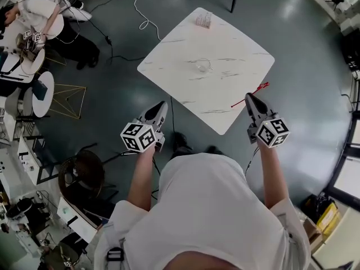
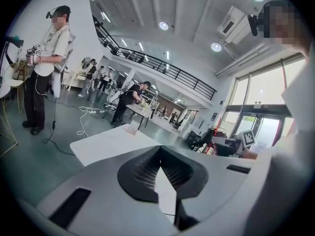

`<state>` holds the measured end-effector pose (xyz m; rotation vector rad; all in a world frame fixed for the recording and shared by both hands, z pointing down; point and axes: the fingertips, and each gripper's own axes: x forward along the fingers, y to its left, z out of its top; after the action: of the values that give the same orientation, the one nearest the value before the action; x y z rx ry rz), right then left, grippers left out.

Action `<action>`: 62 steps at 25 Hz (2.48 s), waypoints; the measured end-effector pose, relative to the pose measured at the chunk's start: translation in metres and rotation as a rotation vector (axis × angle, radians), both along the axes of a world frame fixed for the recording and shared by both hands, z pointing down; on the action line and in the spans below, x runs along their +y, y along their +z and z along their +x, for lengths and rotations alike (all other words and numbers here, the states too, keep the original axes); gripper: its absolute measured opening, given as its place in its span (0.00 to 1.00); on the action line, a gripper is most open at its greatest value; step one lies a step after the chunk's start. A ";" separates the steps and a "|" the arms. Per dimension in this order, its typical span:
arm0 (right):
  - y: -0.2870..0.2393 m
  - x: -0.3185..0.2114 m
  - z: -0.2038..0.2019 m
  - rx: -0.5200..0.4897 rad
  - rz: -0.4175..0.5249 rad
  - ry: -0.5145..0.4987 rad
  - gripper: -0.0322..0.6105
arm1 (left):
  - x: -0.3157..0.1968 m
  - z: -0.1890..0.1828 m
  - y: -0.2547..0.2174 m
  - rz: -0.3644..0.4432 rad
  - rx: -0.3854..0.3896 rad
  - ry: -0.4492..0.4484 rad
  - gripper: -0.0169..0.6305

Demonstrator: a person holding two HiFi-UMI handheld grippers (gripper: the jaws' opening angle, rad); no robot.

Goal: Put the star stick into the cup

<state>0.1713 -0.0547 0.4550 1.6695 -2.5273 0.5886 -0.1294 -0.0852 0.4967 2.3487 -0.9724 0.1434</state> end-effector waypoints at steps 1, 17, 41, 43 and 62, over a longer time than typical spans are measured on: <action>0.002 -0.004 -0.005 0.003 -0.004 0.010 0.09 | -0.006 -0.006 0.001 -0.002 0.000 0.009 0.05; 0.006 -0.046 -0.036 0.047 -0.044 0.100 0.09 | -0.069 -0.061 0.017 -0.033 0.027 0.055 0.05; 0.060 -0.211 -0.025 0.014 -0.080 -0.078 0.09 | -0.108 -0.058 0.046 -0.114 -0.001 -0.201 0.05; 0.072 -0.224 -0.028 0.006 -0.084 -0.088 0.09 | -0.107 -0.055 0.053 -0.128 -0.006 -0.212 0.05; 0.194 -0.294 -0.044 0.004 -0.174 -0.176 0.09 | -0.098 -0.023 0.083 -0.228 -0.053 -0.272 0.05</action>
<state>0.1271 -0.3485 0.6486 1.3733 -2.5037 0.7620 -0.1526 -0.1828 0.5799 1.9950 -1.2228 0.1989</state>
